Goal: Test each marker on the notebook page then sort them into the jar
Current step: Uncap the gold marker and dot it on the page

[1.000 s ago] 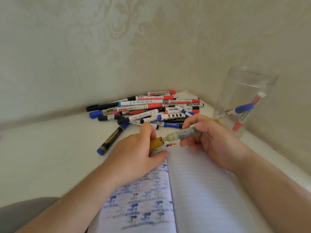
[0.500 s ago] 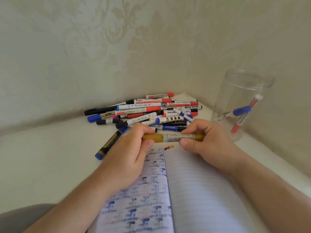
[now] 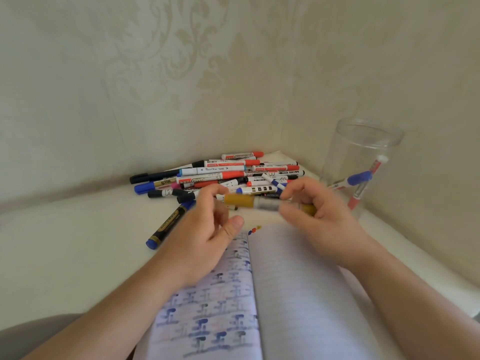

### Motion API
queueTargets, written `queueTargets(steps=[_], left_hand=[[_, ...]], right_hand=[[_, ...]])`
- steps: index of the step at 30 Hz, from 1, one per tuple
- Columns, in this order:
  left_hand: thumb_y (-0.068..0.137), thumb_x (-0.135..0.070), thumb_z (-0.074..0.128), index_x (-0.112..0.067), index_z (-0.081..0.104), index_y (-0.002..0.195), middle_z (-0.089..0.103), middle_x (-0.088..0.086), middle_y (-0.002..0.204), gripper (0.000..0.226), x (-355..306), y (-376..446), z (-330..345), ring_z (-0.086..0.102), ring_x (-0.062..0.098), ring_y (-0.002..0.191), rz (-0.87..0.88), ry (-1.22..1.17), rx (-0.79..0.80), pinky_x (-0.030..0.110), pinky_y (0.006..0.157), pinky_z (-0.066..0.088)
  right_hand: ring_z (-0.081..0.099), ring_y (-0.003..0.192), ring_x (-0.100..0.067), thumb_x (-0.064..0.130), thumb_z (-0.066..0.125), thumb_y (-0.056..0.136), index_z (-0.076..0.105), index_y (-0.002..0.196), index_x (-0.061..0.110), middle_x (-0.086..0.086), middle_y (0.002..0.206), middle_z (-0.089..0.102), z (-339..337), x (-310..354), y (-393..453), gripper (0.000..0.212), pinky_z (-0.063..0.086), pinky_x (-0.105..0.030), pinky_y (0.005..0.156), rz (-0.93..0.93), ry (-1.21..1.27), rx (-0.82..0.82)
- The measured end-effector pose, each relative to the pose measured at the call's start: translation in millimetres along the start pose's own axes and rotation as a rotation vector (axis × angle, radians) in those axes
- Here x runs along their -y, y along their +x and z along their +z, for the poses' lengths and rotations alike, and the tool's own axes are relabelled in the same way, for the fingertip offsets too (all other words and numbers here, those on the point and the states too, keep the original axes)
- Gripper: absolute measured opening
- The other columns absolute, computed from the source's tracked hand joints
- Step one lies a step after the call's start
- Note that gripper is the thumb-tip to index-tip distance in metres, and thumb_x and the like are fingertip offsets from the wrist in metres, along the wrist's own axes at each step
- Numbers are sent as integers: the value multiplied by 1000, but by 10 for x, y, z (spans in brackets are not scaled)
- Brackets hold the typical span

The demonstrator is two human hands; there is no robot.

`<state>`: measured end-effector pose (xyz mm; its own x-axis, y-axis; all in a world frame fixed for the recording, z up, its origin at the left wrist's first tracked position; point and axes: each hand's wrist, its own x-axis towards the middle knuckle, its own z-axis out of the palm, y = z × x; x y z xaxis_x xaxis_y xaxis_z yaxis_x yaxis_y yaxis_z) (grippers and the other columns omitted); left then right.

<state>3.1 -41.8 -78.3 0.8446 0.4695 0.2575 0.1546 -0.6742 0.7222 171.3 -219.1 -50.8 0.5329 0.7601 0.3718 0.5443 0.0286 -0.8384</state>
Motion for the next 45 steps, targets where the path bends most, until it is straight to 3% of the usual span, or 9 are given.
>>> queueTargets(steps=[5, 8, 15, 20, 23, 28, 34, 41, 45], left_hand=[[66, -84, 68, -46, 27, 138, 44, -23, 110, 91, -66, 41, -26, 48, 1, 103, -117, 171, 82, 34, 92, 52], [64, -90, 64, -48, 31, 139, 42, -29, 113, 92, -176, 35, -7, 45, 1, 111, -88, 375, 199, 33, 97, 48], [67, -91, 61, -42, 35, 141, 47, -21, 116, 92, -299, 37, -20, 45, 6, 114, -96, 433, 240, 33, 101, 45], [65, -93, 58, -41, 35, 141, 46, -18, 118, 95, -272, 22, -9, 44, 7, 112, -93, 445, 232, 32, 98, 44], [63, -95, 56, -42, 36, 139, 47, -18, 120, 94, -246, 31, 1, 45, 7, 112, -100, 444, 239, 32, 96, 43], [61, -94, 58, -42, 37, 137, 46, -18, 119, 94, -232, 44, 12, 44, 8, 114, -113, 443, 222, 34, 97, 44], [59, -95, 56, -44, 35, 137, 47, -18, 123, 96, -193, 49, 14, 43, 9, 118, -120, 438, 219, 35, 99, 43], [60, -94, 59, -45, 31, 139, 45, -18, 119, 97, -213, 39, 7, 47, 7, 113, -118, 409, 207, 34, 97, 47], [60, -94, 61, -45, 31, 135, 47, -22, 111, 95, -195, 51, 16, 50, 1, 103, -122, 353, 168, 31, 89, 50]], right_hand=[[57, 61, -30, 25, 73, 86, 70, 92, 44, -16, 79, 65, -785, 668, -71, 20, 50, -43, 61, -143, -95, -625], [62, 62, -27, 40, 74, 84, 72, 96, 41, -10, 85, 73, -1295, 796, -42, 13, 55, -45, 59, -48, -254, -759], [64, 67, -16, 40, 80, 85, 74, 90, 29, 5, 80, 73, -1427, 581, 267, 14, 48, -27, 60, 201, -417, -545], [60, 65, -12, 31, 70, 92, 65, 112, 33, 6, 72, 63, -1276, 701, 273, 21, 45, -29, 59, 154, -467, -618], [61, 57, -6, 22, 62, 94, 63, 106, 35, 7, 69, 65, -847, 789, 135, 17, 49, -28, 56, 4, -473, -522], [61, 93, -21, 17, 54, 97, 59, 103, 21, 0, 102, 68, -69, 165, 296, 9, 47, -35, 73, 93, -947, 3], [64, 101, -33, 8, 50, 98, 50, 126, 15, -12, 118, 60, 77, -215, 520, 30, 49, -39, 74, 189, -1169, 58], [62, 90, -23, 17, 55, 96, 52, 119, 29, 2, 106, 67, -32, 40, 424, 27, 50, -37, 67, 39, -1021, -80], [49, 59, -2, 12, 62, 96, 71, 95, 36, 15, 74, 64, -56, 209, 234, 26, 44, -24, 60, 148, -318, 96]])
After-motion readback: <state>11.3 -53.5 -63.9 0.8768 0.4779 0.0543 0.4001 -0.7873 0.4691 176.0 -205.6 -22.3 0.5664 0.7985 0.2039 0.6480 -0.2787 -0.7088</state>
